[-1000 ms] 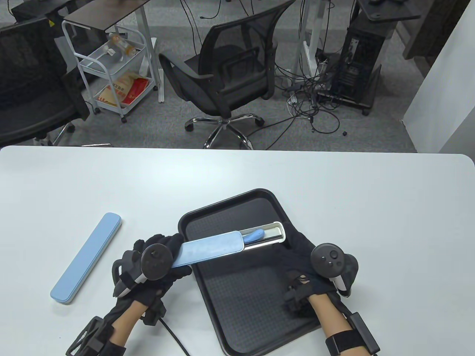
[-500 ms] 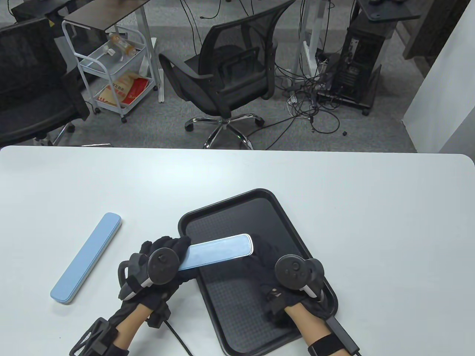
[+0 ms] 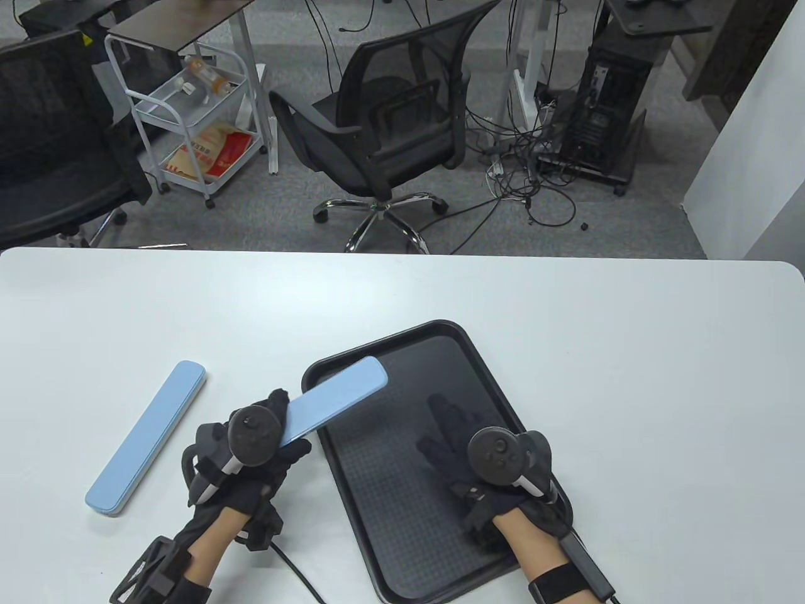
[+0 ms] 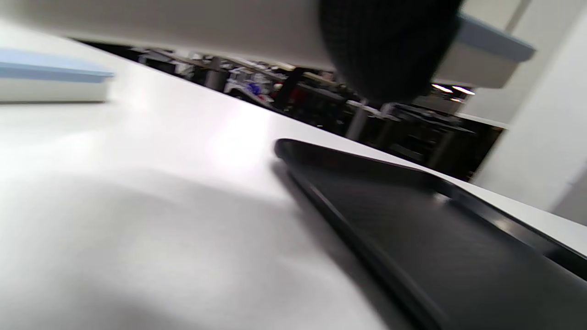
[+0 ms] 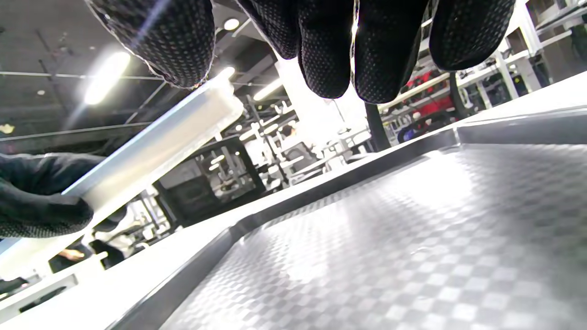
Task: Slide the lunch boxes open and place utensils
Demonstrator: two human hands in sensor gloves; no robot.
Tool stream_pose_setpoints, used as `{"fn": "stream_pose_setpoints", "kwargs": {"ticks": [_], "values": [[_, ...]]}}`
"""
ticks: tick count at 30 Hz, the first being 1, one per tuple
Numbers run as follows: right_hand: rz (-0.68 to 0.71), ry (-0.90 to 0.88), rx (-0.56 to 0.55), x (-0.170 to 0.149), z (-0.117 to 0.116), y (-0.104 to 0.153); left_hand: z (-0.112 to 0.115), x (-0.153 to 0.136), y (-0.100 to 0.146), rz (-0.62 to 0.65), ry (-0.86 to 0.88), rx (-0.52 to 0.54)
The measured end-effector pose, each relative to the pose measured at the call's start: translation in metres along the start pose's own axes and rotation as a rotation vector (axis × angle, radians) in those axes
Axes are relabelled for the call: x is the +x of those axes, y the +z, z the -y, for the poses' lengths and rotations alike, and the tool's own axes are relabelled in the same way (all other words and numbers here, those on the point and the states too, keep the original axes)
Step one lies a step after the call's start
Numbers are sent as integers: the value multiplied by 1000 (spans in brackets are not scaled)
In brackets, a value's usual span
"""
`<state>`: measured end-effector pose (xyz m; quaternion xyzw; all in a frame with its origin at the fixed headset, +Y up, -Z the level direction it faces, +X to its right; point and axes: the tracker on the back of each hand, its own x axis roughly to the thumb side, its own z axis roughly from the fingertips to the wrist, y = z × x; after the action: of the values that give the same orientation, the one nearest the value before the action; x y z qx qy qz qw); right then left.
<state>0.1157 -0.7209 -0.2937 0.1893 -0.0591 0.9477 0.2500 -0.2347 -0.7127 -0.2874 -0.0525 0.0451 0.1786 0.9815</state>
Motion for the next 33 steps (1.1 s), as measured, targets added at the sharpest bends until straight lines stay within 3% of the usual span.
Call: {"fn": "stream_pose_setpoints", "kwargs": {"ticks": [6,14,22,33], "values": [[-1,41,8,-8,5,1,6,-31,-10,-219,56,-55],[10,107,9,-11,7,2,25,-48,-16,-360,-27,-152],[15,150,23,-11,8,3,43,-55,-21,-411,-113,-279],[-2,213,71,-20,0,6,48,-49,-21,-385,-170,-333]]}}
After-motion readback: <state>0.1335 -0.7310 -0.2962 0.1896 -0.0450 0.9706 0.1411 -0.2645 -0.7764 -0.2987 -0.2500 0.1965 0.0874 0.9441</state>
